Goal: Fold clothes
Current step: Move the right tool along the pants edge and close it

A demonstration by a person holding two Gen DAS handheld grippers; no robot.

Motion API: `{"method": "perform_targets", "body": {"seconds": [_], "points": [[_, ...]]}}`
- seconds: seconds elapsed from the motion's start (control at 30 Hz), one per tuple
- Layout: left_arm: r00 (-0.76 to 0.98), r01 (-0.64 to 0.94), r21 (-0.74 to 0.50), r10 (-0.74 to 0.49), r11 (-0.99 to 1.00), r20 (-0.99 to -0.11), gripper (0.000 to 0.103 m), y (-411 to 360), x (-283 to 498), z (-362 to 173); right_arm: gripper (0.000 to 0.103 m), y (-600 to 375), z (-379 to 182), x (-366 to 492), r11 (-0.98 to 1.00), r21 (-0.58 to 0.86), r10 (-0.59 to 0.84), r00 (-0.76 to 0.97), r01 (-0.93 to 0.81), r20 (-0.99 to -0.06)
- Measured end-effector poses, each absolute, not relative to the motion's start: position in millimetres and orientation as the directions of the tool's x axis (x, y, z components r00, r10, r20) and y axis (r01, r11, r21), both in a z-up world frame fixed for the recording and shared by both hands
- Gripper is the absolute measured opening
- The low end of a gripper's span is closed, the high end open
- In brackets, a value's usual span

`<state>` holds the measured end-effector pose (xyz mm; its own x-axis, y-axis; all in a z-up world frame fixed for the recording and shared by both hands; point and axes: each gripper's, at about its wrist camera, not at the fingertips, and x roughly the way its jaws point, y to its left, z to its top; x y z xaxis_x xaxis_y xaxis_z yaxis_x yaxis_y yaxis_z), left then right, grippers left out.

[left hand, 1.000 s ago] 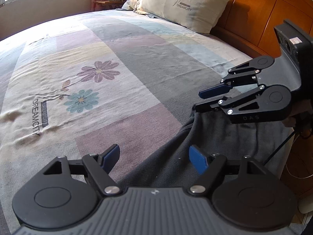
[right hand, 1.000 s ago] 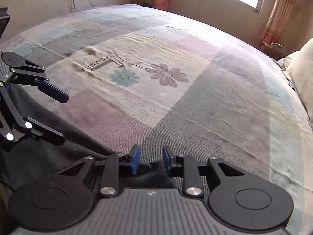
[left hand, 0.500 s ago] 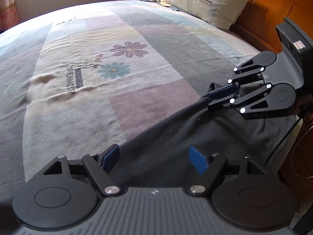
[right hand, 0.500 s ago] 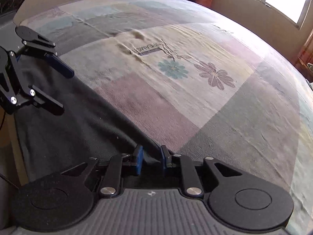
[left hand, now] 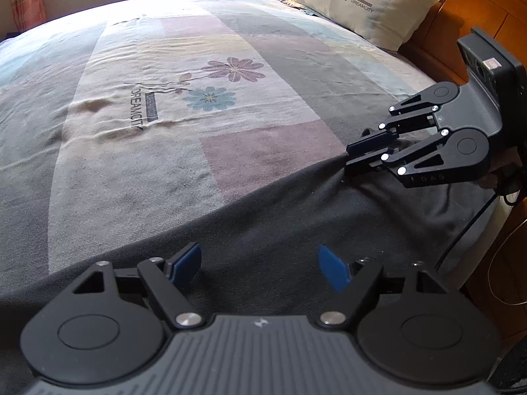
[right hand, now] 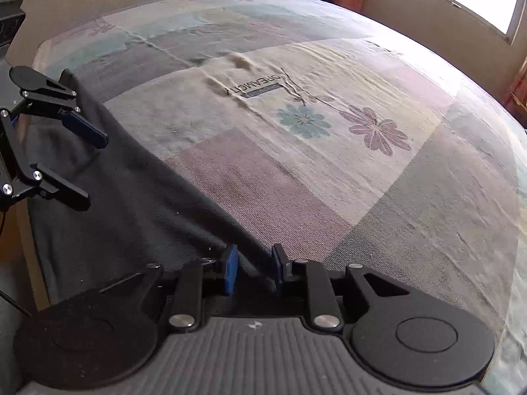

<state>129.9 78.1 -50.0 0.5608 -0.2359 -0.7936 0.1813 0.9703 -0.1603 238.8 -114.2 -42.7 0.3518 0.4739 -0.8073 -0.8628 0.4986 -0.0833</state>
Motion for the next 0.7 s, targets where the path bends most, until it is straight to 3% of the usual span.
{"method": "perform_targets", "body": {"seconds": [0.2, 0.4, 0.7], "points": [[0.548, 0.174, -0.163, -0.233, 0.971, -0.804, 0.079, 74.5, 129.6, -60.0, 0.026, -127.8, -42.2, 250.9, 0.563, -0.088, 0.441, 0.389, -0.822, -0.809], [0.545, 0.169, -0.167, -0.234, 0.971, -0.805, 0.079, 75.5, 129.6, -62.1, 0.027, -134.6, -55.9, 231.6, 0.487, -0.213, 0.386, 0.428, -0.847, -0.818], [0.541, 0.165, -0.161, -0.226, 0.973, -0.810, 0.080, 75.0, 130.7, -63.9, 0.027, -133.0, -61.0, 226.0, 0.426, -0.241, 0.389, 0.417, -0.872, -0.822]]}}
